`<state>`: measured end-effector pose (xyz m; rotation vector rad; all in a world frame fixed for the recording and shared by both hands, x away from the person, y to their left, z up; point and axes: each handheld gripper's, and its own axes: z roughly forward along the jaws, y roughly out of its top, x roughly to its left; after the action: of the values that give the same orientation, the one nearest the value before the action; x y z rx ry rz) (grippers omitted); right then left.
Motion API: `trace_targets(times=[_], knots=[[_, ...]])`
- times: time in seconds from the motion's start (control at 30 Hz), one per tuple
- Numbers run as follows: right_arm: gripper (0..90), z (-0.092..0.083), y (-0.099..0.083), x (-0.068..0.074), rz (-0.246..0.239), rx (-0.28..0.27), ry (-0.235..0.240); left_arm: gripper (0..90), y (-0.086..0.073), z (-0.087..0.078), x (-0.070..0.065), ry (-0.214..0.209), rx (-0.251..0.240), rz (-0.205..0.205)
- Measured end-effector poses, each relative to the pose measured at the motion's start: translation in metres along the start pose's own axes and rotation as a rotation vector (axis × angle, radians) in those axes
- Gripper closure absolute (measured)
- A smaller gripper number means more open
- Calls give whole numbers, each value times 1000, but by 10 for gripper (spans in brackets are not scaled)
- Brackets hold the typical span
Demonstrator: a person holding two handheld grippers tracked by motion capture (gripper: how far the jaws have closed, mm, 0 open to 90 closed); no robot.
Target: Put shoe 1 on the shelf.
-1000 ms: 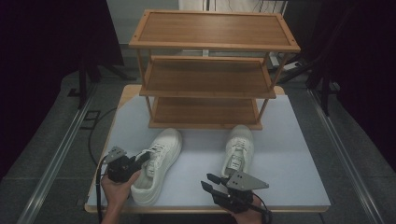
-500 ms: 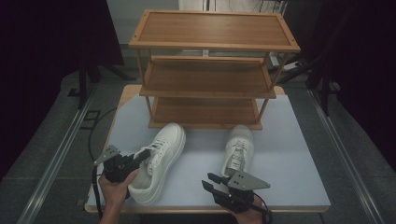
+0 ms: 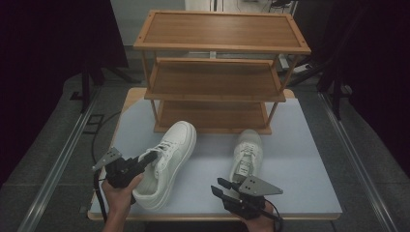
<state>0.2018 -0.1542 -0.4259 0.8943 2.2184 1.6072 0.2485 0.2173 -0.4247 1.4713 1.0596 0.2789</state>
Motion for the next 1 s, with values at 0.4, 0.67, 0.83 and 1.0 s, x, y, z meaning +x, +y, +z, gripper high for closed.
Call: trace_targets(times=[0.4, 0.67, 0.83, 1.0], knots=[[613, 2, -1, 0, 5, 7, 0, 831, 22, 8, -13, -54, -39, 7], [613, 1, -1, -1, 7, 6, 0, 831, 32, 13, -18, -68, -57, 5], [613, 1, 0, -1, 8, 7, -3, 831, 39, 17, -21, -83, -65, 3], [613, 1, 0, -1, 7, 8, -5, 831, 43, 21, -22, -90, -69, -8]])
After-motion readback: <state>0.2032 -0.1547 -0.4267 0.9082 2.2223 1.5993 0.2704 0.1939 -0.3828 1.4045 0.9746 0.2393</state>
